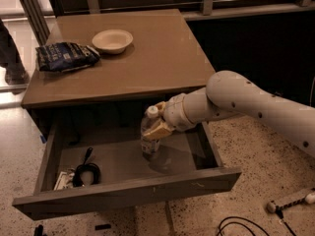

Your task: Place blue plastic bottle into top drawer

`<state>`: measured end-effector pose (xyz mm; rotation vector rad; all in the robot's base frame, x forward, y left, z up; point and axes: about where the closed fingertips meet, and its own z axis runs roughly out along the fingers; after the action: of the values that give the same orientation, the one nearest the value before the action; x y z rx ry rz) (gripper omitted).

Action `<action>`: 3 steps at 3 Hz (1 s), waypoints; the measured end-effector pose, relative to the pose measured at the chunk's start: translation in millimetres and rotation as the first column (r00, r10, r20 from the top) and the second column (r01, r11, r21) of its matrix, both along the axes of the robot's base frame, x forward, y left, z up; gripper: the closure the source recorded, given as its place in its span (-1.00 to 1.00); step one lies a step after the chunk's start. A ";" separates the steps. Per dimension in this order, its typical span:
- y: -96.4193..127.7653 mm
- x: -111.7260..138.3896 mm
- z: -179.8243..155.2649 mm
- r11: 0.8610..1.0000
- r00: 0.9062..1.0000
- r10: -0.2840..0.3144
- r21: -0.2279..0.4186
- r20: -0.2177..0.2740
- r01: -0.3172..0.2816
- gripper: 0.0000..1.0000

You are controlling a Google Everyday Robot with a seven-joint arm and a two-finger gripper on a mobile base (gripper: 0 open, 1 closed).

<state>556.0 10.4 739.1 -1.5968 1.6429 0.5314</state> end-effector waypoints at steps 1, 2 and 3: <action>1.7 0.4 -13.4 1.000 1.000 0.003 0.002 -0.020 -0.003 1.00; 2.4 0.9 -25.4 1.000 1.000 0.004 0.007 -0.029 -0.004 1.00; 2.9 1.2 -34.8 1.000 0.999 0.004 0.011 -0.039 -0.004 1.00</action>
Offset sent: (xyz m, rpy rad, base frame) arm 0.0030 -0.0008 -0.0393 0.0135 0.0363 -0.0027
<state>557.2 13.2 704.4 -1.5912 1.6628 0.5760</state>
